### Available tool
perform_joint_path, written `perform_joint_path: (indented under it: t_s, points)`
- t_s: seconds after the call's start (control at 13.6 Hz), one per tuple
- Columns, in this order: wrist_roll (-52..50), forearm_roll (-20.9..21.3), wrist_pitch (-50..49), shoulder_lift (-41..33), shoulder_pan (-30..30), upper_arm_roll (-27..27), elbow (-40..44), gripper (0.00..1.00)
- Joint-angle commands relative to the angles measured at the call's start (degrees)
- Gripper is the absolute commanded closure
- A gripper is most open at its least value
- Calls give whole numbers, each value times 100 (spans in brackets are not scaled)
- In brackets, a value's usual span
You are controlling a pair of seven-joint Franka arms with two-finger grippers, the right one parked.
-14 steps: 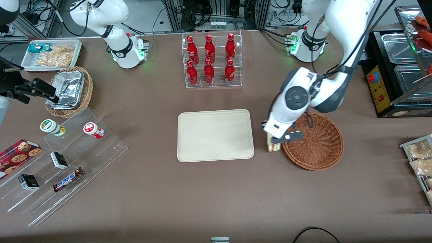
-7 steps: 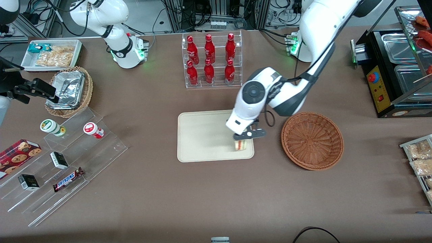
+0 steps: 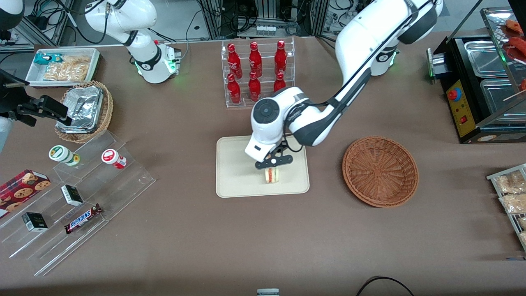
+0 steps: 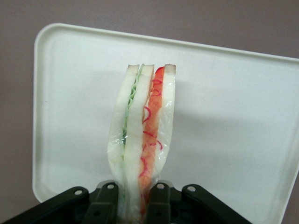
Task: Place sandwich from basket to tray
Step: 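Lower the sandwich onto the tray and open the left gripper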
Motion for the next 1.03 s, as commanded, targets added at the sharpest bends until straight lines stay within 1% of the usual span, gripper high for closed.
perform_joint_path:
  t_s: [0.0, 0.07, 0.3, 0.66, 0.74, 0.81, 0.89, 0.96]
  points:
    - [-136, 96, -209, 400, -118, -23, 589, 91]
    - [-145, 96, -217, 531, -162, -41, 738, 91]
    - [-136, 105, -165, 716, -276, -33, 827, 91]
    - [-83, 149, -138, 814, -443, -15, 818, 90]
    - [-66, 149, -130, 814, -443, -15, 809, 86]
    - [-57, 149, -130, 814, -435, -15, 809, 57]
    - [-66, 140, -130, 814, -426, -15, 809, 1]
    - [-57, 149, -130, 805, -426, -6, 809, 0]
